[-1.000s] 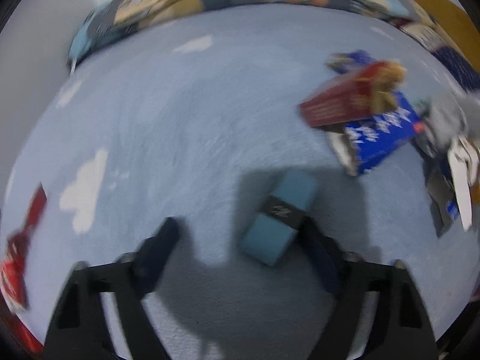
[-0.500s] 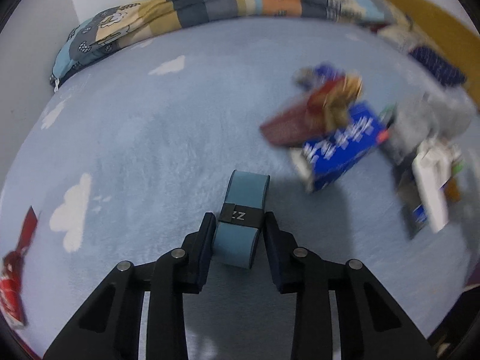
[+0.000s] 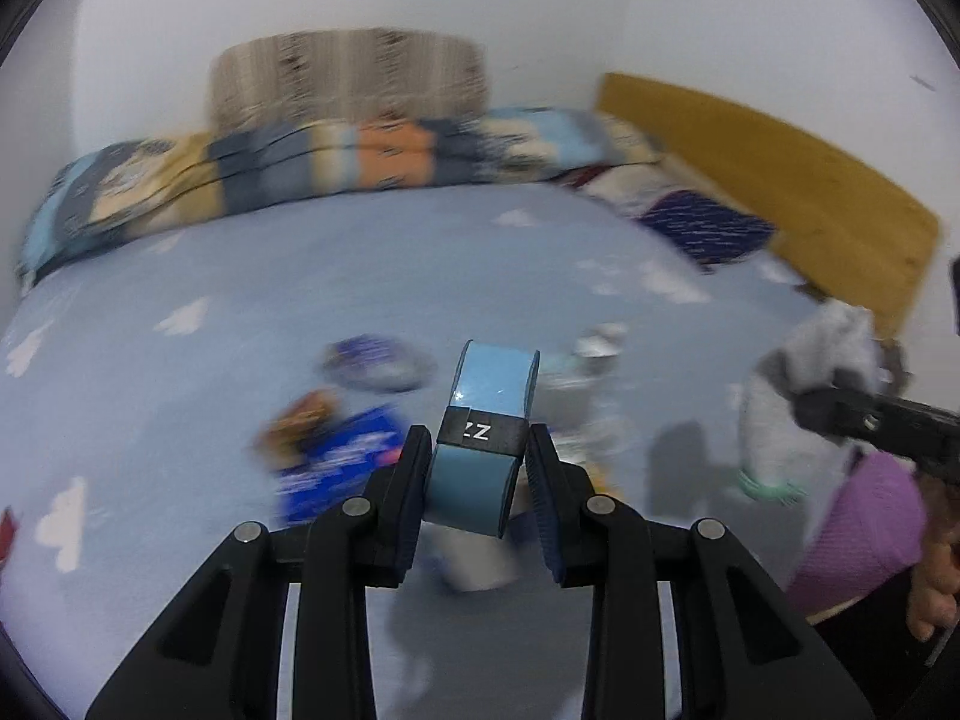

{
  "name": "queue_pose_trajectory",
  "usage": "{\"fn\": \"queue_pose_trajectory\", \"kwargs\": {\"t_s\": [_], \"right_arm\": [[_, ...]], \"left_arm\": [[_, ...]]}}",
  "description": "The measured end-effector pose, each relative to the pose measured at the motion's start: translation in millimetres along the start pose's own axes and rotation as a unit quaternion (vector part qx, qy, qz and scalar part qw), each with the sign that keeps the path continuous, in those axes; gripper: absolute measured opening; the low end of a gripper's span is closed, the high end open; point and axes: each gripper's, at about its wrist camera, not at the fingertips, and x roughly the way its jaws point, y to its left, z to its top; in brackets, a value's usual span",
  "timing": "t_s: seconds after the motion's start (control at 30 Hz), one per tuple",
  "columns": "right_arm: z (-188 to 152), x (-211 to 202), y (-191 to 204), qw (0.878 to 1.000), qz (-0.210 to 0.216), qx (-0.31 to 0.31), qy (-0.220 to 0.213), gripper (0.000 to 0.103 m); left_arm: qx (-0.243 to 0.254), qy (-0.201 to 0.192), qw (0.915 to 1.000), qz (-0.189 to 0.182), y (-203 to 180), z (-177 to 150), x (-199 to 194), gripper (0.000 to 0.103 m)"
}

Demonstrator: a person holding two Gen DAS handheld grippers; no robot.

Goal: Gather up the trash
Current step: 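Carry both items to the purple basket while the left tool releases the blue box inside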

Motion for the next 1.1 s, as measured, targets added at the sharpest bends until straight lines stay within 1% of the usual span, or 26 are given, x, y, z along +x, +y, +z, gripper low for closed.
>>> {"fn": "queue_pose_trajectory", "kwargs": {"t_s": [0.07,0.13,0.2,0.3,0.37,0.4,0.47,0.5,0.57,0.63,0.67,0.73,0.83,0.87,0.93,0.97,1.0,1.07,1.1], "right_arm": [[1,-25,-14,1.000,-0.011,0.011,-0.015,0.017],[-4,-58,-40,0.999,-0.025,0.036,-0.031,0.017],[-12,-90,-65,0.996,-0.036,0.063,-0.047,0.017],[-30,-145,-106,0.990,-0.074,0.095,-0.071,0.017],[-45,-180,-134,0.984,-0.104,0.118,-0.083,0.017],[-55,-199,-150,0.980,-0.121,0.132,-0.087,0.017],[-75,-229,-176,0.971,-0.152,0.158,-0.095,0.017],[-87,-243,-189,0.966,-0.169,0.171,-0.097,0.017],[-109,-264,-212,0.955,-0.196,0.197,-0.100,0.017],[-129,-282,-235,0.944,-0.220,0.223,-0.101,0.017],[-136,-288,-244,0.939,-0.229,0.235,-0.101,0.017],[-151,-298,-263,0.931,-0.234,0.262,-0.102,0.017],[-166,-307,-284,0.921,-0.239,0.289,-0.102,0.019],[-168,-307,-287,0.919,-0.239,0.295,-0.102,0.019],[-173,-309,-299,0.915,-0.242,0.306,-0.098,0.024],[-176,-309,-300,0.915,-0.240,0.309,-0.095,0.030],[-178,-310,-305,0.914,-0.241,0.313,-0.095,0.037],[-185,-316,-309,0.909,-0.253,0.316,-0.097,0.042],[-186,-320,-310,0.908,-0.256,0.316,-0.099,0.042]], "left_arm": [[0.027,0.005,0.9991,-0.032,-37,0,3,0.031],[0.041,0.011,0.9971,-0.064,-70,2,9,0.031],[0.056,0.021,0.9929,-0.103,-108,3,14,0.031],[0.093,0.024,0.9828,-0.158,-172,6,16,0.031],[0.124,0.034,0.9705,-0.204,-225,7,17,0.031],[0.136,0.037,0.9659,-0.217,-242,5,16,0.031],[0.169,0.045,0.9522,-0.251,-289,3,14,0.031],[0.185,0.052,0.9421,-0.275,-316,1,13,0.032],[0.201,0.071,0.9257,-0.312,-352,-1,15,0.032],[0.217,0.090,0.9122,-0.336,-384,-5,20,0.032],[0.228,0.102,0.9048,-0.345,-402,-10,22,0.032],[0.244,0.122,0.8944,-0.354,-429,-18,31,0.032],[0.249,0.151,0.8828,-0.369,-457,-26,40,0.032],[0.249,0.159,0.8799,-0.373,-464,-29,41,0.033],[0.253,0.172,0.8748,-0.376,-477,-31,49,0.041],[0.253,0.175,0.8741,-0.376,-480,-30,52,0.052],[0.251,0.176,0.8755,-0.374,-482,-29,54,0.059],[0.246,0.175,0.8764,-0.375,-482,-27,58,0.059],[0.244,0.175,0.8778,-0.373,-482,-25,59,0.059]]}}
